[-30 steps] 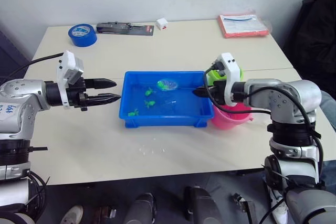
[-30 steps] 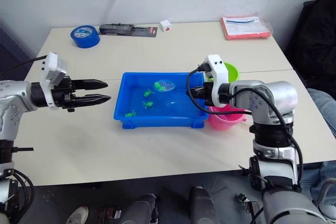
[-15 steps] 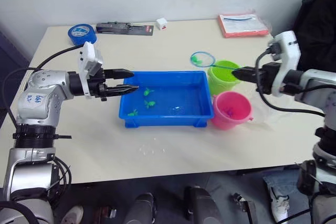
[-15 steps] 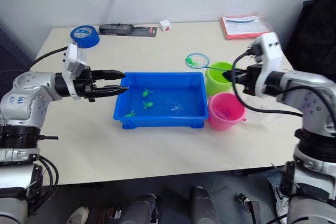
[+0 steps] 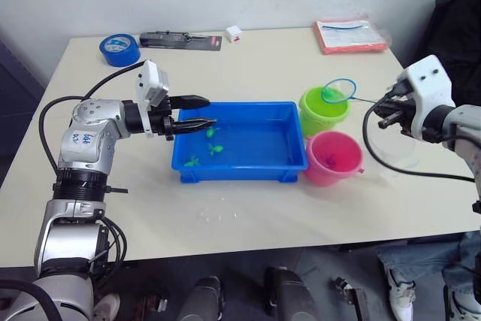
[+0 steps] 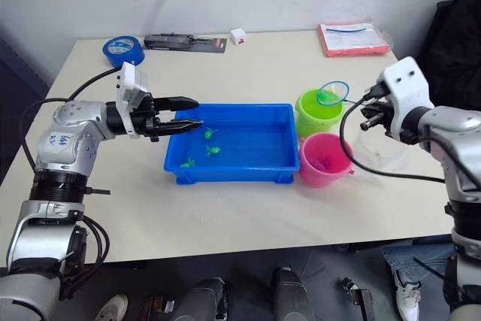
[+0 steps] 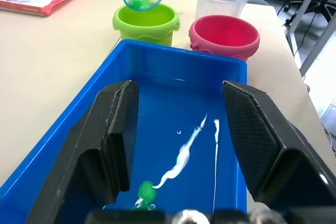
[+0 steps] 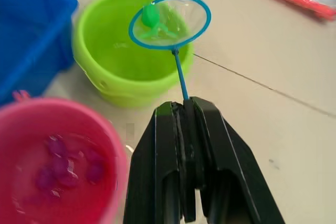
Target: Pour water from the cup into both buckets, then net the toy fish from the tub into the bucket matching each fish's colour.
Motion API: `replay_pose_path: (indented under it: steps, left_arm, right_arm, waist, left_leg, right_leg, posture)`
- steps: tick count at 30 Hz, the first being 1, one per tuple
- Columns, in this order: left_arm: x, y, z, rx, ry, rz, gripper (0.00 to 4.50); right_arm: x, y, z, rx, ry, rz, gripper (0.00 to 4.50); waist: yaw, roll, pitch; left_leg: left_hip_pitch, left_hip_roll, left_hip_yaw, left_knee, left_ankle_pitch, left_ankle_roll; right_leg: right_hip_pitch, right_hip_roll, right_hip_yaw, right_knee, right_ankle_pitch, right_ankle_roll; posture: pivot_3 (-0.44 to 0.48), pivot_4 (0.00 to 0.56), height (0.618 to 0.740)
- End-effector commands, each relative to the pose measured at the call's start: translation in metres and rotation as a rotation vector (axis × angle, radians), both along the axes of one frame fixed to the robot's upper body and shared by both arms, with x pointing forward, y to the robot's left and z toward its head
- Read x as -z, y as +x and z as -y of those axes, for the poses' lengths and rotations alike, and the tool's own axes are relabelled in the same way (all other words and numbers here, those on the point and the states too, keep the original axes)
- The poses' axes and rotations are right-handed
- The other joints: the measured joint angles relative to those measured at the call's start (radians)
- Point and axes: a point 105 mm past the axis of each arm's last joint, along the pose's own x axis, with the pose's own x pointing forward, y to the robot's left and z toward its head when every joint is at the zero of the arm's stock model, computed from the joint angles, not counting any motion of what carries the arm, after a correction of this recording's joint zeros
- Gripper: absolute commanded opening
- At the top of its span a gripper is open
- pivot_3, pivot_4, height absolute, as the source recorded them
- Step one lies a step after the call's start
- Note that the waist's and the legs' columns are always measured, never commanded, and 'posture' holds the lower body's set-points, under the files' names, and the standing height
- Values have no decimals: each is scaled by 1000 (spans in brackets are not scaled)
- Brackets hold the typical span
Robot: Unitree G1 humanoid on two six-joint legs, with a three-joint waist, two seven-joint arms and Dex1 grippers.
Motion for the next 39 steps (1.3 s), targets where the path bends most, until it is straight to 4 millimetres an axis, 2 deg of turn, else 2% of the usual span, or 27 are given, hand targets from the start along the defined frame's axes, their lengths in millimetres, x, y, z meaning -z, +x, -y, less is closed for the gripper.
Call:
replay_pose_path:
  steps: [1, 8, 13, 17, 25, 28, 32, 39]
  left_arm:
    - [-12, -1, -4, 0, 15, 49, 2786]
    - [-11, -2, -4, 1, 20, 45, 2786]
    - [-10, -2, -4, 2, 21, 45, 2786]
    - [-11, -1, -3, 5, 20, 44, 2786]
    - [-11, 1, 1, 19, 17, 39, 2786]
    - [-11, 1, 3, 24, 17, 38, 2786]
    - [-10, 1, 4, 29, 18, 34, 2786]
    - [-9, 1, 4, 32, 19, 32, 2786]
  right_arm:
    - [-18, -1, 2, -37, -239, 129, 799]
    - [-27, -4, -13, -171, -670, 298, 799]
    - [-26, -10, -16, -232, -850, 341, 799]
    - [-25, -14, -21, -280, -1058, 386, 799]
    - [-24, -14, -19, -279, -1233, 439, 799]
    - [-24, -14, -11, -253, -1312, 441, 799]
    - [-30, -13, -6, -210, -1355, 467, 799]
    - [-28, -15, -9, -201, -1367, 499, 799]
  waist:
    - [1, 0, 0]
    - [0, 0, 0]
    - [0, 0, 0]
    - [4, 0, 0]
    - [17, 0, 0]
    - [18, 0, 0]
    - [18, 0, 0]
    - [18, 0, 0]
  left_leg:
    - [0, 0, 0, 0, 0, 0]
    - [0, 0, 1, 0, 0, 0]
    - [0, 0, 1, 0, 0, 0]
    - [0, 0, 1, 0, 0, 0]
    - [0, 0, 2, 0, 0, 0]
    - [0, 0, 2, 1, 0, 0]
    - [0, 0, 2, 1, 0, 0]
    - [0, 0, 3, 1, 0, 0]
  right_leg:
    - [0, 0, 0, 0, 0, 0]
    - [0, 1, -2, 0, 0, 0]
    - [0, 1, -3, 0, 0, 0]
    - [0, 1, -3, 0, 0, 0]
    - [0, 2, -4, 0, 0, 0]
    - [0, 2, -4, 0, 0, 0]
    - [0, 2, -4, 0, 0, 0]
    - [0, 2, -4, 0, 0, 0]
  posture:
    - [0, 150, 737]
    - [0, 150, 737]
    - [0, 150, 737]
    - [0, 150, 737]
    - [0, 150, 737]
    - [0, 150, 737]
    - [0, 150, 737]
    - [0, 150, 737]
